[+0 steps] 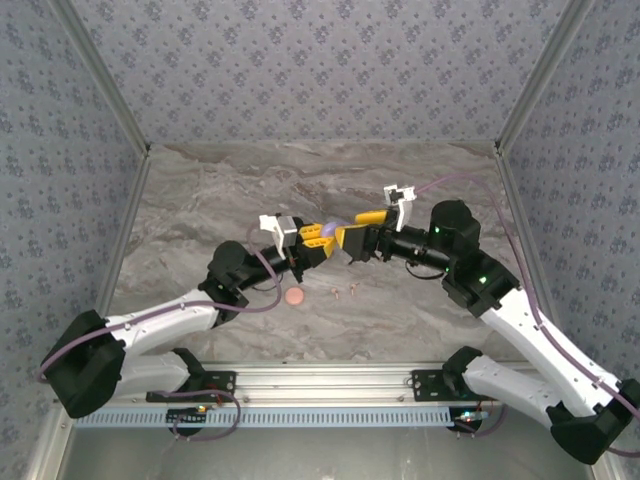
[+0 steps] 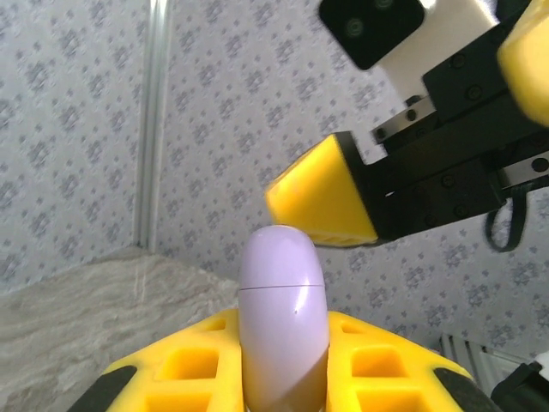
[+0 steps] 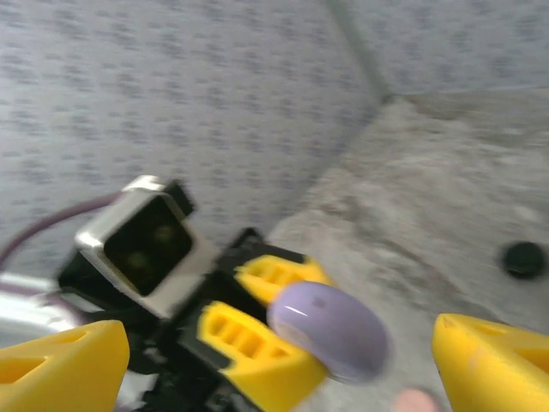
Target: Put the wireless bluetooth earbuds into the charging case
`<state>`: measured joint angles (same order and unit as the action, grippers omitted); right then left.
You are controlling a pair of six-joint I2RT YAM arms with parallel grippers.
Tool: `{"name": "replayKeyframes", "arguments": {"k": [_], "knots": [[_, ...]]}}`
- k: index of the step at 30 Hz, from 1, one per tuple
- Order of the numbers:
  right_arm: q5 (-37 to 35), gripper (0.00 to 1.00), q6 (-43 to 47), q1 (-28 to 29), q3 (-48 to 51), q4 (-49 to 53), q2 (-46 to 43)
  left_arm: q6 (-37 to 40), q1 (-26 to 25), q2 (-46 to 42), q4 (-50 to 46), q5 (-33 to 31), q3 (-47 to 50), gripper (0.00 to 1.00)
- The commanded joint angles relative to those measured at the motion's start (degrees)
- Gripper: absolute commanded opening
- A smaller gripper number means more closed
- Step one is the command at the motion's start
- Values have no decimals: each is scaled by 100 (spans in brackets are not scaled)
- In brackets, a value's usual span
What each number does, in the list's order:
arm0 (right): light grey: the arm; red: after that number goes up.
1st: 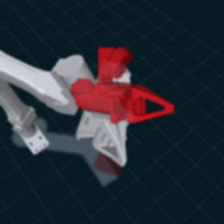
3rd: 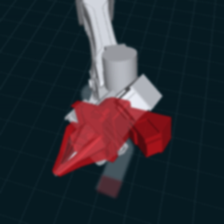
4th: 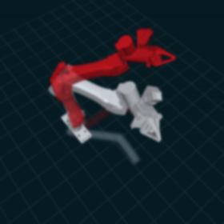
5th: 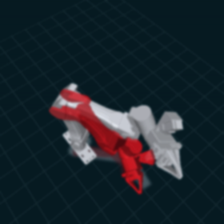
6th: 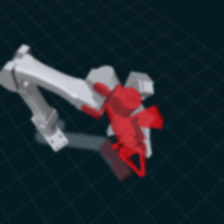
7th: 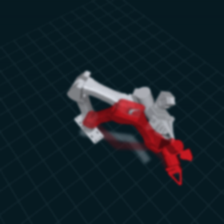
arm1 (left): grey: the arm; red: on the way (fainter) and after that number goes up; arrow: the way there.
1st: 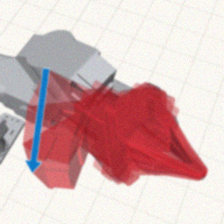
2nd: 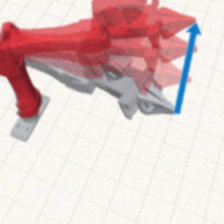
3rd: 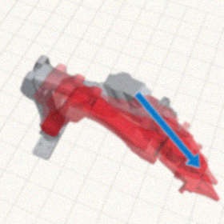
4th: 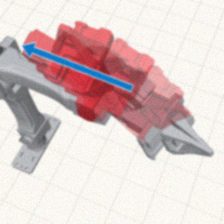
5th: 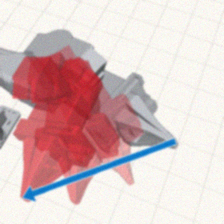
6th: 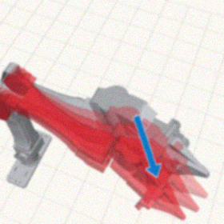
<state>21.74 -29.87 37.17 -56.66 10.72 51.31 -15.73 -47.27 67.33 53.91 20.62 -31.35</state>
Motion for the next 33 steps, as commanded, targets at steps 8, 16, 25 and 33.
{"name": "replayKeyframes", "arguments": {"k": [8, 16, 25, 33], "knots": [[-3395, 100, 231, -341, 412, 2310, -750, -1200, 745, 2, -2816, -1816, -391, 0], [-3055, 100, 44, -733, 848, 2223, -1123, -1831, 1258, 1739, -3472, -1469, -1359, 0], [-2824, 100, 42, -832, 828, 2347, -1140, -2407, 1235, 3689, -3564, -1265, -2756, 0], [-2777, 100, 56, -869, 893, 2347, -1154, -2857, 1236, 4406, -3531, -1084, -3179, 0]]}}
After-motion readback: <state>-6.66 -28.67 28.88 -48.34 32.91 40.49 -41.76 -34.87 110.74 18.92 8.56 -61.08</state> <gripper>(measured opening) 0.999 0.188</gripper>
